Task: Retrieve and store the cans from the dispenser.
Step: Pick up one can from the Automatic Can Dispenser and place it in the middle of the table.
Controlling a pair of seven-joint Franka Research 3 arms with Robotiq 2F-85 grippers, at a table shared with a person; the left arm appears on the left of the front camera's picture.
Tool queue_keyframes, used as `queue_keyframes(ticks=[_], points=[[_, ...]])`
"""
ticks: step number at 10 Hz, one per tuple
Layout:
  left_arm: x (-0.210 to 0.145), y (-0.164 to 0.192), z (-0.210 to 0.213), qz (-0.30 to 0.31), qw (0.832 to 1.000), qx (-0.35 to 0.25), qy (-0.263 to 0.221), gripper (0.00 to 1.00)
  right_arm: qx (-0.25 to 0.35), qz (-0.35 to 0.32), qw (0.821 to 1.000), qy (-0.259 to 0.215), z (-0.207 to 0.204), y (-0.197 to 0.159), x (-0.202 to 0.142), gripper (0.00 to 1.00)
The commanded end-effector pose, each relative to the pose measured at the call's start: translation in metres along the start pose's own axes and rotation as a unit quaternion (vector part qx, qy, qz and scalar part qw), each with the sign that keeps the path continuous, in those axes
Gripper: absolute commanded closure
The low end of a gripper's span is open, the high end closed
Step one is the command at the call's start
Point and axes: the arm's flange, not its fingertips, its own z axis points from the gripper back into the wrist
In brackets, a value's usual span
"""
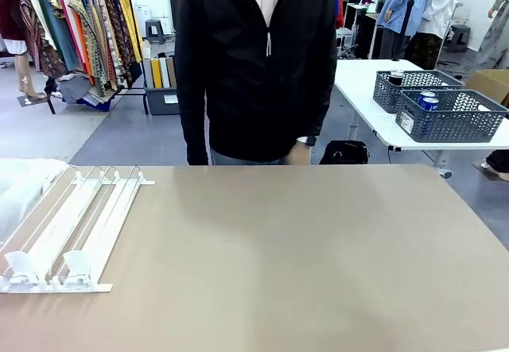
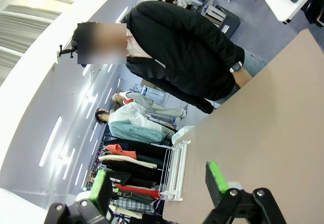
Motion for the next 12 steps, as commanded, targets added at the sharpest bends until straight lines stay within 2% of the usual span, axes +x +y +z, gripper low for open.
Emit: queue_keyframes(ticks=[1, 12], points=[[-0.0018, 0.0022, 0.0013, -0.009, 1.0, -0.002, 0.004, 0.0, 0.012, 0.013, 1.0, -0.005, -0.0021, 0.0019, 0.0019, 0.0], [-0.0018, 0.0022, 0.0013, -0.009, 1.0, -0.002, 0.004, 0.0, 0.012, 0.013, 1.0, -0.005, -0.0021, 0.0019, 0.0019, 0.0]])
